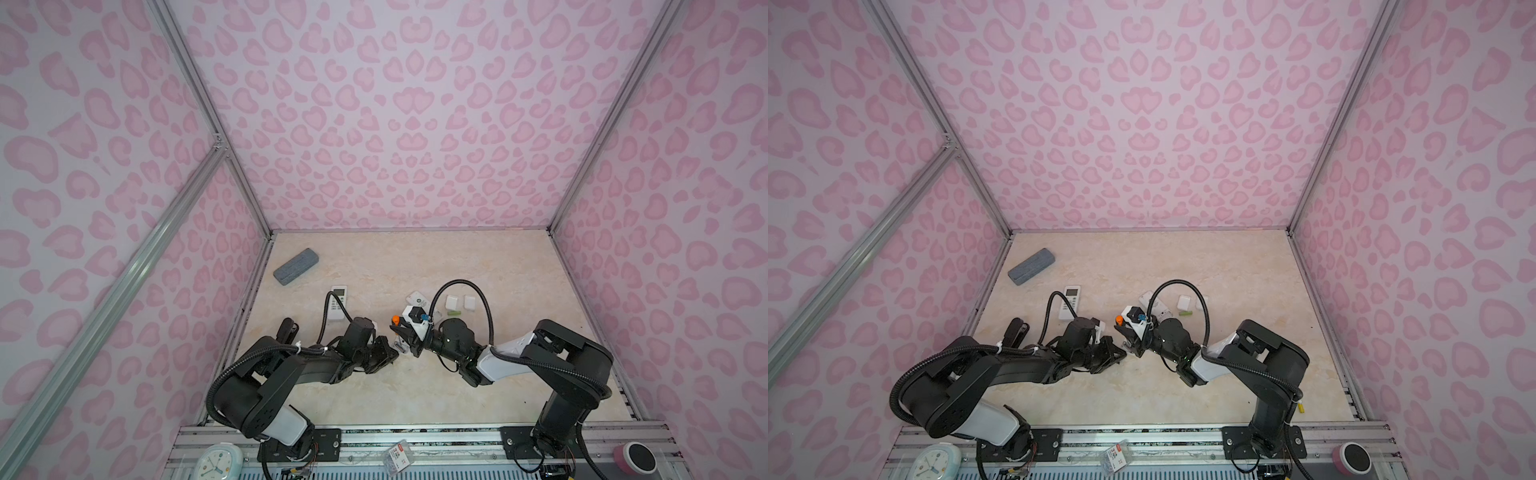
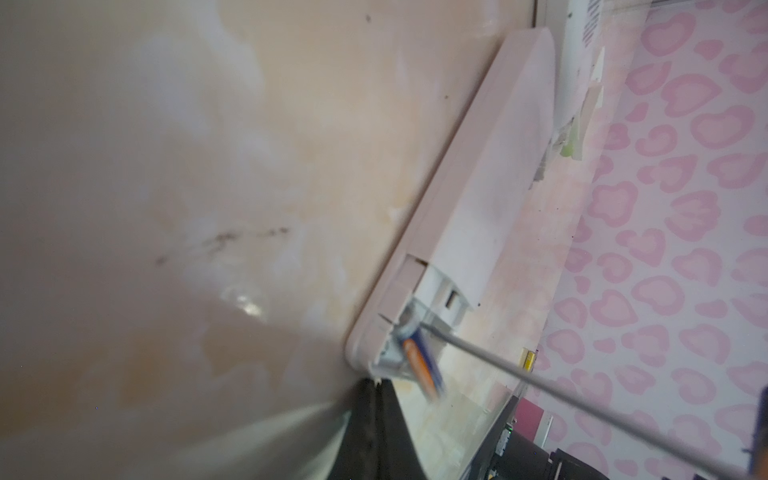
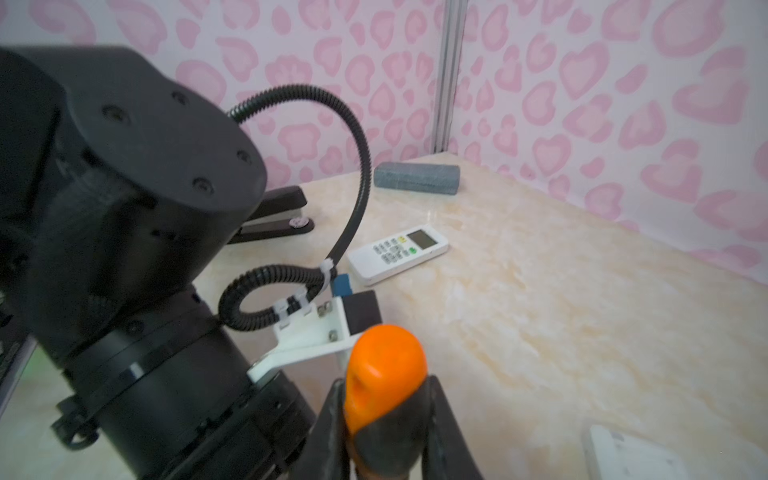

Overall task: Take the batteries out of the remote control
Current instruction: 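Lever the blue battery out of the remote with the screwdriver tip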

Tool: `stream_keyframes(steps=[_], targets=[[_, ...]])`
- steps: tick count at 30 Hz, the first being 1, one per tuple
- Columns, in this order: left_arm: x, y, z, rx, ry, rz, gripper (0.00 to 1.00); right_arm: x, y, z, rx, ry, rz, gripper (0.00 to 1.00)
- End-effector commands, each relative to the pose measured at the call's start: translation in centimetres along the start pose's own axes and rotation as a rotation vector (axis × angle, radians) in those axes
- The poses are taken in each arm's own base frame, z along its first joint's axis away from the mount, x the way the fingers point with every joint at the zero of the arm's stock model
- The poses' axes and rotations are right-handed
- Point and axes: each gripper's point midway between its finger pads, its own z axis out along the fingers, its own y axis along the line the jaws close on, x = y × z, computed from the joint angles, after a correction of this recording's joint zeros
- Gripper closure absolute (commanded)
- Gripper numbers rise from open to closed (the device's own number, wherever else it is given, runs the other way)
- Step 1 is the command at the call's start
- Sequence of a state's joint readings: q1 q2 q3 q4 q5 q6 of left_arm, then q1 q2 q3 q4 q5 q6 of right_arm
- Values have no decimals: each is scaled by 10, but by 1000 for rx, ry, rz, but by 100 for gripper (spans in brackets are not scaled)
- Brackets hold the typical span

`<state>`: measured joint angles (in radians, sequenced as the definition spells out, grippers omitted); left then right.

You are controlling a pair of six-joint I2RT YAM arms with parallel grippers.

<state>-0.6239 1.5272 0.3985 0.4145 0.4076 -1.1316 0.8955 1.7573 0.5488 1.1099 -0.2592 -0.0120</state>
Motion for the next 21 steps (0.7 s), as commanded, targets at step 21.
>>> stream_keyframes(steps=[21], targets=[[-9, -23, -9, 40, -34, 36, 91, -8, -60, -28, 314, 104, 410, 100]])
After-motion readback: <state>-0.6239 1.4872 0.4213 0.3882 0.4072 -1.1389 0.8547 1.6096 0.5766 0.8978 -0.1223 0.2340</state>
